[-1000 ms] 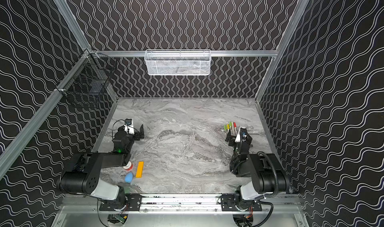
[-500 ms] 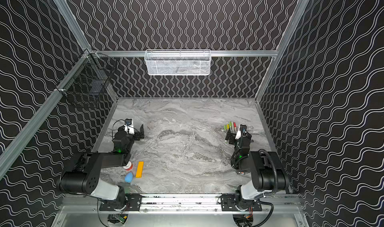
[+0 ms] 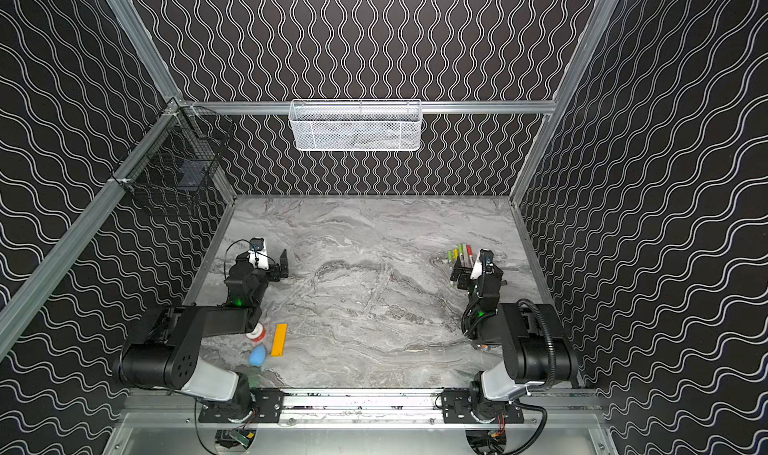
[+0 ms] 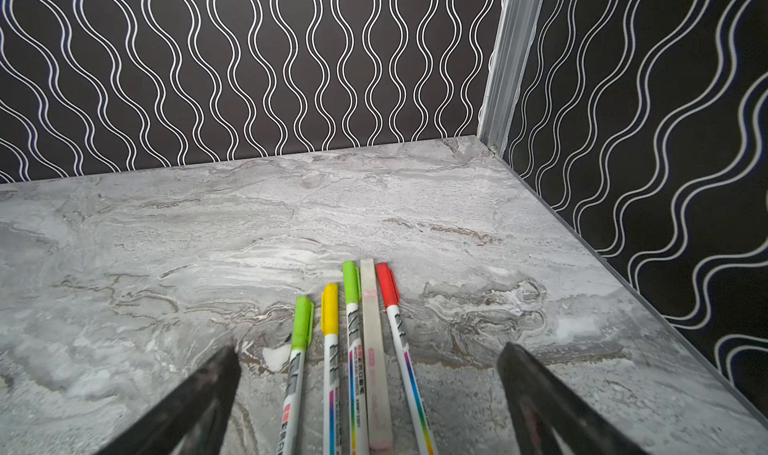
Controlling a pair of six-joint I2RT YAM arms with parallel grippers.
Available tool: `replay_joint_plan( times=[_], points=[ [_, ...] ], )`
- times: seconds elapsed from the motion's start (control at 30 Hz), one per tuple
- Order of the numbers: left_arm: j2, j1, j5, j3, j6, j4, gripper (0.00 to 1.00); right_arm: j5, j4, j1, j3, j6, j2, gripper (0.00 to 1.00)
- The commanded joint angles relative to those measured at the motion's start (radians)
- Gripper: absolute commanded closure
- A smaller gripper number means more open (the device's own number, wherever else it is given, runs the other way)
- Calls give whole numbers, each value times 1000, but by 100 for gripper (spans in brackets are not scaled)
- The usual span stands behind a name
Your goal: Insert the pens into the pen caps
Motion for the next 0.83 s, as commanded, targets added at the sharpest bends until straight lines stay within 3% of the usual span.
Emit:
replay_joint_plan(
  times=[0.0,0.03,0.13,0.23,0.8],
  points=[
    [3,-1,8,7,8,14,1,-66,48,-1,-19,-26,-4,1],
    [3,0,8,7,8,15,1,-128,61,-2,-26,-42,-7,1],
    [3,0,8,7,8,14,1,-161,52,-17,-24,-37,-7,1],
    [3,0,8,7,7,14,1,-63,-25,-26,19,13,-2,1],
    [3,-1,8,7,7,12,1,-56,-19,-32,20,20,0,1]
  ],
)
